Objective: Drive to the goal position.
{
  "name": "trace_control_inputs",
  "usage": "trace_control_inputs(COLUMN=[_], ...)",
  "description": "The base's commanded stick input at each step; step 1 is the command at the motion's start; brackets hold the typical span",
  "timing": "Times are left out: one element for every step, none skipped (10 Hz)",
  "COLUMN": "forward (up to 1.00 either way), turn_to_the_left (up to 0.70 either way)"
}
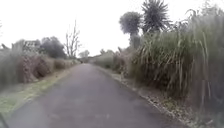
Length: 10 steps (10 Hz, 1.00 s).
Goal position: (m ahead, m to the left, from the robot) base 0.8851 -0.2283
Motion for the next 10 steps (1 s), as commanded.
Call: trace_control_inputs(forward=[0.0,0.0,0.05,0.38,0.72,1.0,1.0,1.0,1.0,1.0], turn_to_the_left=[0.0,0.0,0.0,0.0,0.0,0.0,0.0,0.0,0.0,0.0])
